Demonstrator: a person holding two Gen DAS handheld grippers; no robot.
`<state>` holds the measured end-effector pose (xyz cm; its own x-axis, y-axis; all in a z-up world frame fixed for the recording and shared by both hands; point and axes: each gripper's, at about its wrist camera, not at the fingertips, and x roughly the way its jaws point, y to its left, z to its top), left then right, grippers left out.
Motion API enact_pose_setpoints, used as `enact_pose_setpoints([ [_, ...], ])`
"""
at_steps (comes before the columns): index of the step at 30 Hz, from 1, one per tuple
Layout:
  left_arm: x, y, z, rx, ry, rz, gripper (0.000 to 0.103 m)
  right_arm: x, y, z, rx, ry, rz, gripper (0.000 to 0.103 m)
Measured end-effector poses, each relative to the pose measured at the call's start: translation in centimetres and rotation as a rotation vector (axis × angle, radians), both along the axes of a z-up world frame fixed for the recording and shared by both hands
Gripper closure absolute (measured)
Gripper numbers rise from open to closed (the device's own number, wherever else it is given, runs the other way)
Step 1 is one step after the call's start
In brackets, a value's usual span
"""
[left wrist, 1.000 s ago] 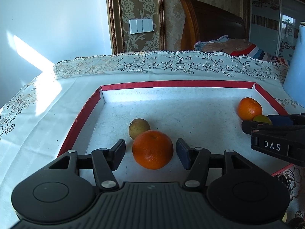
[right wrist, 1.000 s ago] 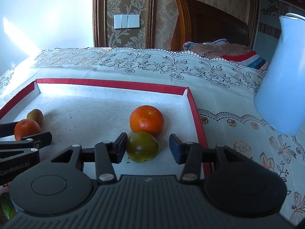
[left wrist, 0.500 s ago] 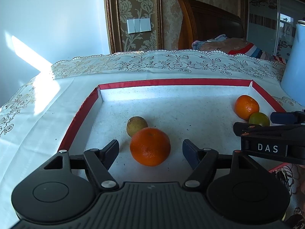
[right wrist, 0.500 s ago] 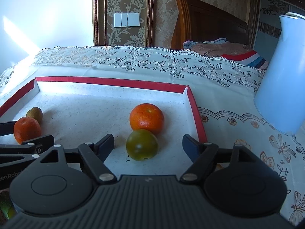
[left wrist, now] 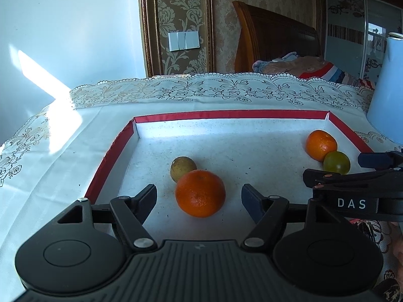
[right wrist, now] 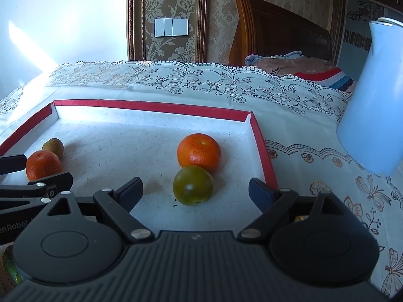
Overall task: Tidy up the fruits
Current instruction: 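Withdraw both tools from the tray toward the remaining fruits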
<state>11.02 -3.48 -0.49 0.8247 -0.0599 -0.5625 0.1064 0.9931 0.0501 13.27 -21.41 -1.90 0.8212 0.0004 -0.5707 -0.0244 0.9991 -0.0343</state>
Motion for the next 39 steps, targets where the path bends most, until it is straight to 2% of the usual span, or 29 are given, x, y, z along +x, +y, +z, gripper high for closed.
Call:
enact_pose_setpoints([
  [3,-0.5,0.0,0.1,0.006,-0.013,0.001,0.029,-0.4,-0.2,0.2,-0.004,-0.015,-0.015,0.007],
  [11,-2.1,0.3,0.6,0.013,-0.056,0.001,0.028,-1.6,-0.9,0.7,0.039,-0.027,-0.007,0.008],
  [31,-5.1,2.8,1.2,-0.085,-0.066,0.006,0.027,-5.7,-1.6,1.1,0.11,-0.046,0.02,0.006],
  [39,-7.0,3.0,1.2,-0.053,-0.098,-0.008,0.025,-8.7,-1.7,1.5,0.096,-0.107,0.019,0.003],
])
